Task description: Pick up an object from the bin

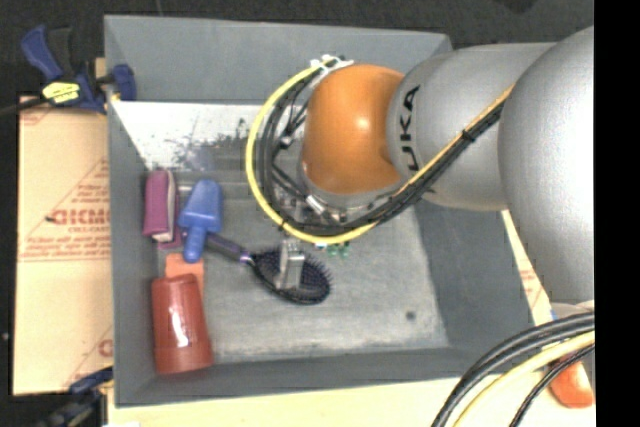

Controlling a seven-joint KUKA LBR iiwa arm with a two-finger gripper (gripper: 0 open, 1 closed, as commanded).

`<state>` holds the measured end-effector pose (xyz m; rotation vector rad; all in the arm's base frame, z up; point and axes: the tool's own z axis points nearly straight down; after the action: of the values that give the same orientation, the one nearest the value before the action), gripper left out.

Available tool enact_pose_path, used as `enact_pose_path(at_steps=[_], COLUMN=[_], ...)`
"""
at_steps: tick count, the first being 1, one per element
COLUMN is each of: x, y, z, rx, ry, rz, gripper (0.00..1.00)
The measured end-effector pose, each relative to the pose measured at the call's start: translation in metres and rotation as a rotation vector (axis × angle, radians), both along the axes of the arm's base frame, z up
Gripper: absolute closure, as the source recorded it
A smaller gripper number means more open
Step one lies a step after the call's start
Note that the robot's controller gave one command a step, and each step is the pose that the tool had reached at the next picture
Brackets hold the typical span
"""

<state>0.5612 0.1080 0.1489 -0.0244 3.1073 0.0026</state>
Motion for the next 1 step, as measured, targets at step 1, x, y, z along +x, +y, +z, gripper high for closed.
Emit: enact_pose_path(at_steps=[1], x=[-0.0031], y=[-0.0427], z=[-0.0793], rx=[-0.004], ry=[0.023], rz=[-0.103], gripper=[0.0])
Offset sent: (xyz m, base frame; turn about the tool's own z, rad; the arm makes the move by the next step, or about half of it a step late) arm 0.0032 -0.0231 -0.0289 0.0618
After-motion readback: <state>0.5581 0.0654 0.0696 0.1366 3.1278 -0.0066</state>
